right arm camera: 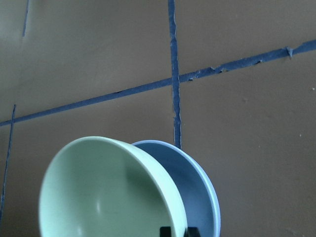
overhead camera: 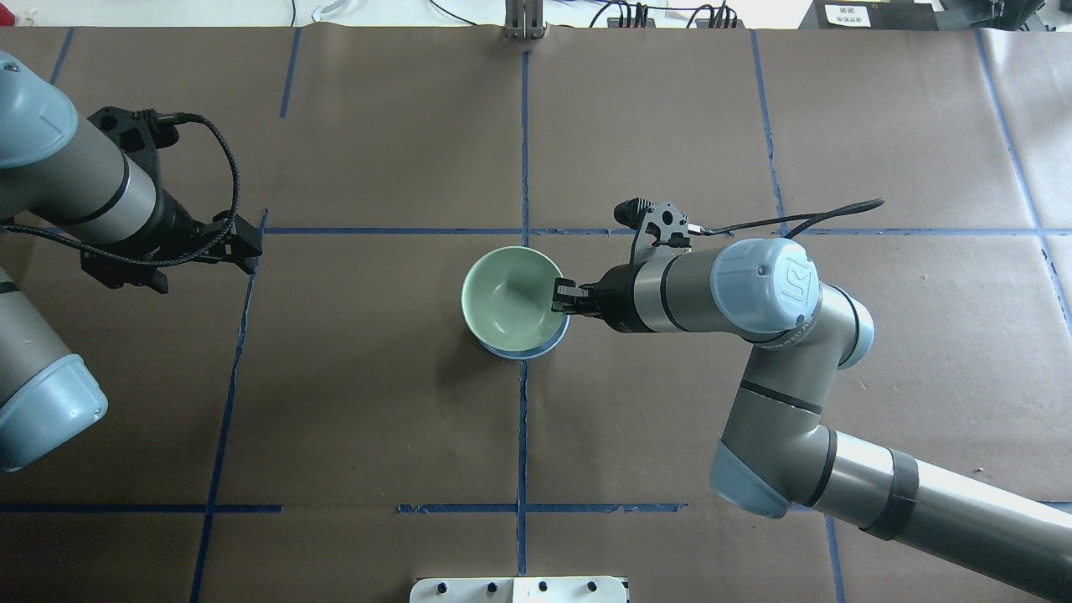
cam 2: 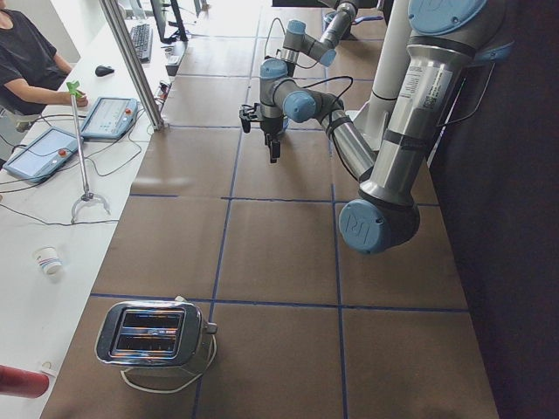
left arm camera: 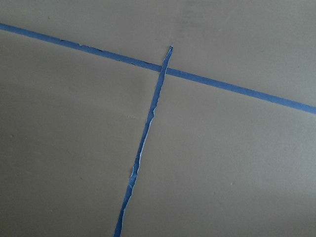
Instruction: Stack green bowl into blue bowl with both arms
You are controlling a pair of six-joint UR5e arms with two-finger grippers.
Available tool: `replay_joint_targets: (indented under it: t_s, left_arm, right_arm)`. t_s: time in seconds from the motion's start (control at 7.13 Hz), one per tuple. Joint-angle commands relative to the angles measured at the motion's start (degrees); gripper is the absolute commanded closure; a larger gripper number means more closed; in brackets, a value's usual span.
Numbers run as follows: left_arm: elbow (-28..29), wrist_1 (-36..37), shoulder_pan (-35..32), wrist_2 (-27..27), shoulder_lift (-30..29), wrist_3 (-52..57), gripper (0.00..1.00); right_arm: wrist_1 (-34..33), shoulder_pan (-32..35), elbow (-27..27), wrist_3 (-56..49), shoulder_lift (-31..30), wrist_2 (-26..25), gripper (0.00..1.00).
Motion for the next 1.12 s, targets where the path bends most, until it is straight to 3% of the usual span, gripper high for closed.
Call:
replay_joint_targets:
  t_s: [0.0,0.28,0.56,0.84,0.98]
  left_arm:
    - [-0.1,-0.1,0.1,-0.1,1.0,0.0,0.00]
    - [-0.3,-0.1,0.0,-0.1,1.0,-0.1,0.00]
    - [-1.0,0.5,-3.8,-1.0,2.3,2.2,0.00]
    - [-1.2,0.8,-9.5,-1.1,7.7,18.2,0.00]
    - [-0.9,0.8,-13.5,-3.9,10.1,26.6,0.00]
  right_arm:
    - [-0.7,0.5,-0.3,-0.2,0.2,-1.6,0.00]
    - [-5.5,2.0,0.3,-0.8,0.2,-0.6,0.00]
    - [-19.8,7.3,3.8,-9.0,-0.3,4.9,0.00]
    - [-35.8,13.0,9.3,-24.8,-1.6,8.9,0.00]
    - [-37.5,16.9,10.3,-31.1,-3.4,12.0,0.00]
